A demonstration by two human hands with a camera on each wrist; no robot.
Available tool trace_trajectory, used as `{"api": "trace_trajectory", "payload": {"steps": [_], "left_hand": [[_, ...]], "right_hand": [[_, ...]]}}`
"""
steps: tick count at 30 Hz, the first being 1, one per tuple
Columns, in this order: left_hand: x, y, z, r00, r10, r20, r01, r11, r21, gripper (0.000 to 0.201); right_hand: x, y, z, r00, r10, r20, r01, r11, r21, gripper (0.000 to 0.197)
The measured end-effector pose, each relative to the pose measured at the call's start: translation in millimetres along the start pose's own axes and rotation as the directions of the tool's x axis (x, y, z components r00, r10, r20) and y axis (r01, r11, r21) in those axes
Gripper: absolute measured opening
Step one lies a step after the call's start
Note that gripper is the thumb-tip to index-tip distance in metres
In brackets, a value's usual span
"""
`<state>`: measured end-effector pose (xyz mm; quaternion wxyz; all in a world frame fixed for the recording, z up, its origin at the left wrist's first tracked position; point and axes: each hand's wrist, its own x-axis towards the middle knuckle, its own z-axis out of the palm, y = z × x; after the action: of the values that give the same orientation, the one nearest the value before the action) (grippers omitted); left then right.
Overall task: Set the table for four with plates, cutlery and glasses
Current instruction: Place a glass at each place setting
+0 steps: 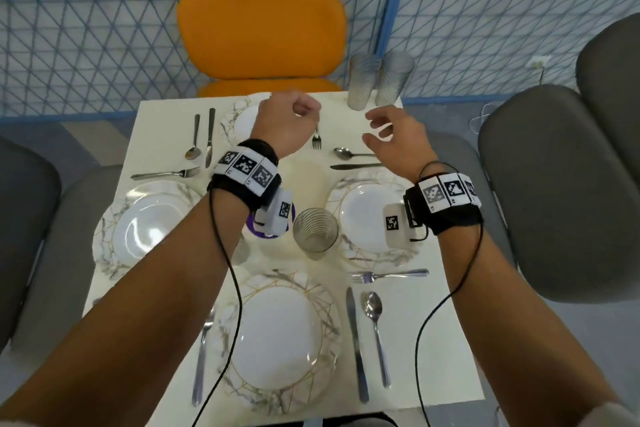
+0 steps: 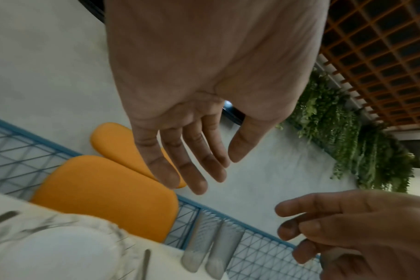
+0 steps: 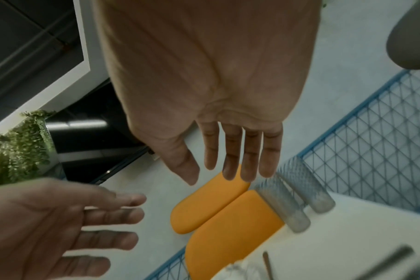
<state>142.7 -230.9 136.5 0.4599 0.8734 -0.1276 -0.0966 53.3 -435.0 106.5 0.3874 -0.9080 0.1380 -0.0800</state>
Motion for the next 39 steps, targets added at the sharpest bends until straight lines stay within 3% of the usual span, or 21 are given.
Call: {"api": "trace_trajectory", "payload": {"steps": [7,12,21,25,27,30,34,39], "left_hand": [[106.0,44.2,68.9,0.999,-0.011,0.033,0.007,0.992,0.124,0.015],[164.8,42.2,108.6,0.995,-0.073,0.063,0.062,0.984,0.169,0.011],[234.1,21.0,162.1,0.995,-0.075,0.064,0.053,0.955,0.293,0.065],[260.3,16.0,180.8,0.991,-0.079,0.105,0.032,0.92,0.39,0.108],[269.6,15.2,189.4,0.987,-0.098,0.126,0.034,0.901,0.432,0.12],[272.9,11.8,199.1,0.986,-0.087,0.14,0.017,0.897,0.442,0.116],[265.3,10.7,200.8,0.998,-0.024,0.05,0.002,0.916,0.402,0.097],[249.6,10.3,189.8,1.0,0.007,-0.022,0.001,0.94,0.34,0.09]], "right_hand": [[119.0,66.2,-33.4,1.0,0.003,0.021,0.0,0.99,-0.143,0.033],[194.5,107.1,-35.8,0.998,0.039,0.042,-0.025,0.957,-0.287,0.05],[274.2,145.8,-18.8,0.998,0.02,0.052,0.004,0.909,-0.416,0.099],[290.6,156.0,-10.4,0.992,0.028,0.123,0.029,0.9,-0.434,0.105],[295.4,159.1,-7.9,0.99,0.037,0.135,0.026,0.9,-0.436,0.105],[295.2,164.0,-4.4,0.989,0.048,0.138,0.015,0.907,-0.42,0.1],[292.2,163.9,-3.0,0.992,0.037,0.12,0.012,0.926,-0.378,0.099],[275.0,163.2,-5.9,0.998,0.051,0.047,-0.034,0.948,-0.316,0.096]]}}
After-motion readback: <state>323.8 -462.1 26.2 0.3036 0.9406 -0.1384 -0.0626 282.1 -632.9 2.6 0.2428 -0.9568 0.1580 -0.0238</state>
